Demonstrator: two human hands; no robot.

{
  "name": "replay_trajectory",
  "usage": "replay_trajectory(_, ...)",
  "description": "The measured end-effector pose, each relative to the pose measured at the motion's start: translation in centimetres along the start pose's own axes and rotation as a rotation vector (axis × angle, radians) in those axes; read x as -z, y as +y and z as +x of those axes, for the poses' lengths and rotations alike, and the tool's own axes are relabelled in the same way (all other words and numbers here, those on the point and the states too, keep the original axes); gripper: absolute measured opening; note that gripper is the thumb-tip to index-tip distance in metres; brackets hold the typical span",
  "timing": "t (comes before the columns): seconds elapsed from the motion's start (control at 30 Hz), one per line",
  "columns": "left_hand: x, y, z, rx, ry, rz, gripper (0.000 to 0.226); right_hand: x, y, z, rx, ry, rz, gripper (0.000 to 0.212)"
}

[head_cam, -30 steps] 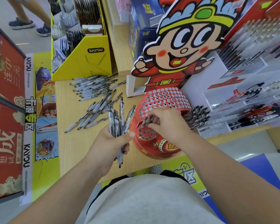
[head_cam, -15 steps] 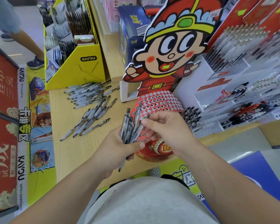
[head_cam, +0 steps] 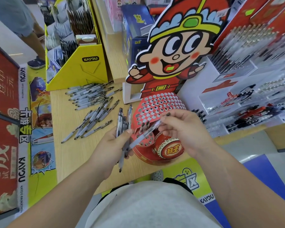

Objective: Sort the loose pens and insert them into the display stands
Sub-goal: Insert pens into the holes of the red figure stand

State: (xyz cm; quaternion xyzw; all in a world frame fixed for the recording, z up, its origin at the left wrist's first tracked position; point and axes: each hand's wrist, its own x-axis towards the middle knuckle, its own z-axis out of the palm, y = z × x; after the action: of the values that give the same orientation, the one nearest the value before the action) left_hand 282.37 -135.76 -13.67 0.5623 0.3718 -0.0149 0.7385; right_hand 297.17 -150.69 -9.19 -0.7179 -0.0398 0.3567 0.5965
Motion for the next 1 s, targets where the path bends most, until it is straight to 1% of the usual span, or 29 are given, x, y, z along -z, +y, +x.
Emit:
replay_trajectory(0.07, 0.5, -0.4, 0.4, 0.012, 0.045, -0.029, 0.031, 0.9, -0.4, 0.5, 0.049, 0.076, 0.012, 0.011)
replay_trajectory(0.13, 1.0, -0.7, 0.7, 0.026, 0.066, -0.063, 0.026, 1.8, -0.6, 0.9, 0.122, 0.148, -0.050, 0.015)
replay_trajectory(0.27, 1.7, -1.1, 0.9, 0.045, 0.076, -0.133, 0.023, 2.8, -0.5, 1.7, 0.284, 0.243, -0.359, 0.021)
replay_trajectory(0.5, 1.3, -1.0, 1.0, 0.017, 0.047, -0.189, 0.025, 1.6, 1.8, 2.7, 0.413, 0.126, -0.717, 0.021)
replay_trajectory(0.7, 1.3, -1.2, 0.9, 0.011, 0.034, -0.171, 0.024, 1.0, 3.2, 3.1, 0.552, 0.068, -0.924, 0.023)
replay_trajectory(0.8, 1.4, -1.4, 0.9, 0.018, 0.031, -0.167, 0.027, 0.7, 3.5, 3.3, 0.561, 0.053, -0.966, 0.024)
replay_trajectory(0.9, 1.4, -1.5, 0.8, 0.020, 0.020, -0.145, 0.030, 0.3, 4.0, 3.3, 0.520, 0.002, -1.011, 0.027)
replay_trajectory(1.0, 1.3, -1.5, 0.6, 0.009, 0.011, -0.139, 0.026, -0.3, 4.4, 3.5, 0.514, 0.006, -1.038, 0.027)
